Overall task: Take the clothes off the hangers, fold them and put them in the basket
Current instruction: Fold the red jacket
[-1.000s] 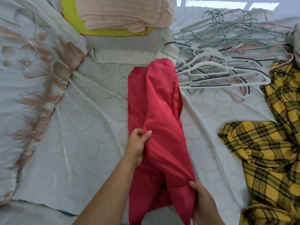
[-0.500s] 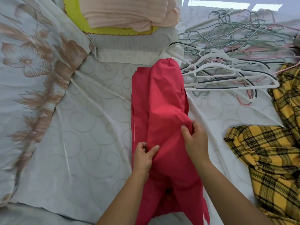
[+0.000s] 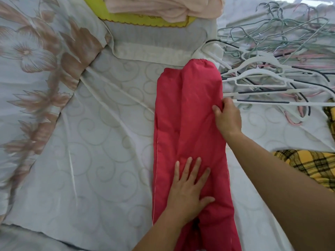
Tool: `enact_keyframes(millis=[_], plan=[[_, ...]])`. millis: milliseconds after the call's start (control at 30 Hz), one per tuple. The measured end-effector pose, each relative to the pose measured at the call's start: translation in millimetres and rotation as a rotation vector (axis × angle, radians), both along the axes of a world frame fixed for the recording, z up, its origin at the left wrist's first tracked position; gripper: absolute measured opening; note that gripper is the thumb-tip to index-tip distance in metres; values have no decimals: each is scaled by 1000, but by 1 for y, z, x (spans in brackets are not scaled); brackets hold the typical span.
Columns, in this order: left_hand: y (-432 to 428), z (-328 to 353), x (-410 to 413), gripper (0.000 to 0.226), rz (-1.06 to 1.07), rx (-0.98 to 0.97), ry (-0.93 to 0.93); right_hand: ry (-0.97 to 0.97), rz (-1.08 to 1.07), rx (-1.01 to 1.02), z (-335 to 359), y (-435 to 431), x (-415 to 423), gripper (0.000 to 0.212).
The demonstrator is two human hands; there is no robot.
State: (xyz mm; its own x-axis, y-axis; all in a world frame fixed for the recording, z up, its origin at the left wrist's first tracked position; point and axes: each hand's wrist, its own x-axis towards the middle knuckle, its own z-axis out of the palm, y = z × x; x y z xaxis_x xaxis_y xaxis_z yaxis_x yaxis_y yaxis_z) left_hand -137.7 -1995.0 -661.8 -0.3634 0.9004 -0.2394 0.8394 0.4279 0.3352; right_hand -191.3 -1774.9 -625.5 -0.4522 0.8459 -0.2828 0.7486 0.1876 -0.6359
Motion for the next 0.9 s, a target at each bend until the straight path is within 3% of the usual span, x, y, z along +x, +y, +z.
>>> enact_keyframes(millis=[67,167,233,300,433,667,800,900], plan=[[-2,-7,1,73,1,-65,-14,10,71,121,-4,-6,2,29],[0,-10,0,73,0,-64,-11,79,360,633,-16,-24,12,52],[1,-11,-2,74,-4,-45,-5,119,600,828,-26,-34,14,54],[0,-17,-2,75,-9,-25,19,17,683,821,-42,-33,10,52],[-1,-31,-3,76,-10,-8,58,-319,674,564,-70,-11,-8,67],[0,-38,-7,71,-2,-10,60,-452,767,340,-76,0,-16,80],[-19,-11,-25,64,91,133,18,-215,718,517,-47,-9,10,65],[-55,5,-22,64,374,183,-14,-3,623,541,-29,-57,67,59]])
